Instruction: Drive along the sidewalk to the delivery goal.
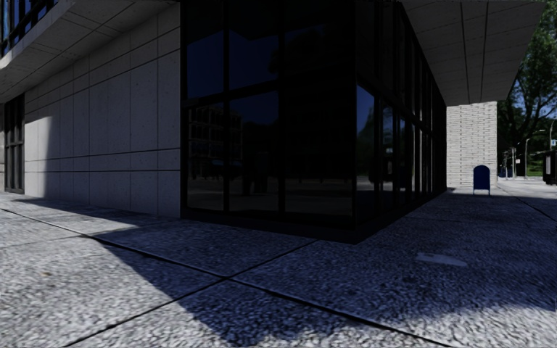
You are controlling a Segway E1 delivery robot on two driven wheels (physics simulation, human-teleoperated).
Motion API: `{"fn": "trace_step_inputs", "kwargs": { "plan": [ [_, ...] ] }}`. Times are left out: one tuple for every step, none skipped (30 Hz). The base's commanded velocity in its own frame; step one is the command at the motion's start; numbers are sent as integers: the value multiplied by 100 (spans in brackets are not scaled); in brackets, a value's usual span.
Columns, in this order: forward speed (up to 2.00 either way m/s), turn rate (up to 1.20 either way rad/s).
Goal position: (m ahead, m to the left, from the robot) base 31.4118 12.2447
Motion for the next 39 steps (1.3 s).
{"fn": "trace_step_inputs", "kwargs": {
  "plan": [
    [161, 56],
    [161, 56],
    [161, 56],
    [161, 56],
    [161, 56],
    [161, 56],
    [161, 56],
    [161, 56],
    [161, 56],
    [161, 56],
    [161, 56],
    [161, 56],
    [161, 56],
    [161, 56],
    [161, 56],
    [161, 56],
    [161, 56],
    [161, 56],
    [161, 56],
    [161, 56],
    [161, 56],
    [161, 56],
    [161, 56],
    [161, 56],
    [161, 56],
    [161, 56],
    [161, 56],
    [161, 56],
    [161, 56],
    [161, 56],
    [161, 56],
    [161, 56],
    [161, 56],
    [161, 56],
    [161, 56],
    [161, 56],
    [161, 56],
    [161, 56],
    [161, 56]
  ]
}}
